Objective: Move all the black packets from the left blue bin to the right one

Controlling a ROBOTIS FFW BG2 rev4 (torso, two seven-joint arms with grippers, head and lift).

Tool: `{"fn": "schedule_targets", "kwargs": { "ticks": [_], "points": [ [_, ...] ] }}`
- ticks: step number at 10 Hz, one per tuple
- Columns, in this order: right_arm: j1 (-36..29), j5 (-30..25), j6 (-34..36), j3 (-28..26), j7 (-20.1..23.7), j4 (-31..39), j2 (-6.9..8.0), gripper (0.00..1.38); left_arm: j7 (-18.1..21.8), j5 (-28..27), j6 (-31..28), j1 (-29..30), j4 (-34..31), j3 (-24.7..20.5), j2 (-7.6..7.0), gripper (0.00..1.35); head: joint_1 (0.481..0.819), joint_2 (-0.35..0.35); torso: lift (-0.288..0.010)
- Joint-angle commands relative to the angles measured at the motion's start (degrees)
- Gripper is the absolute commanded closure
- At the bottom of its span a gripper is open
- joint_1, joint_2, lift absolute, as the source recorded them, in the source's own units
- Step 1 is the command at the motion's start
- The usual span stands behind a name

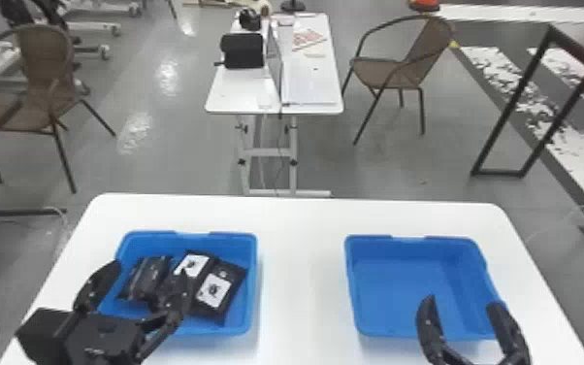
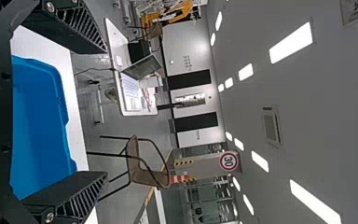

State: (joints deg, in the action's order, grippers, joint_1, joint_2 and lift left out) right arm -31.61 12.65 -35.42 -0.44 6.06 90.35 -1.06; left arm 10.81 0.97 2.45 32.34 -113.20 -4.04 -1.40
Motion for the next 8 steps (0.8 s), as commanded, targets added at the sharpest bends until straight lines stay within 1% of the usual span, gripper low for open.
{"fn": "schedule_targets", "kwargs": {
  "ticks": [1, 7, 8],
  "points": [
    [-0.12, 0.09, 0.36, 0.00, 0.00, 0.09, 0.01, 0.09, 0.00, 0.09, -0.43, 0.00, 0.00, 0.09, -0.01, 0.09, 0.695, -0.031, 0.000],
    [-0.12, 0.70, 0.80, 0.35, 0.00, 0.00, -0.08, 0.09, 0.18, 0.09, -0.95, -0.35, 0.09, -0.09, -0.18, 0.09, 0.695, -0.028, 0.000],
    [-0.12, 0.79, 0.88, 0.44, 0.00, 0.00, -0.08, 0.09, 0.18, 0.35, -2.18, -0.79, 0.00, -0.18, -0.18, 0.09, 0.695, -0.027, 0.000]
  ]
}}
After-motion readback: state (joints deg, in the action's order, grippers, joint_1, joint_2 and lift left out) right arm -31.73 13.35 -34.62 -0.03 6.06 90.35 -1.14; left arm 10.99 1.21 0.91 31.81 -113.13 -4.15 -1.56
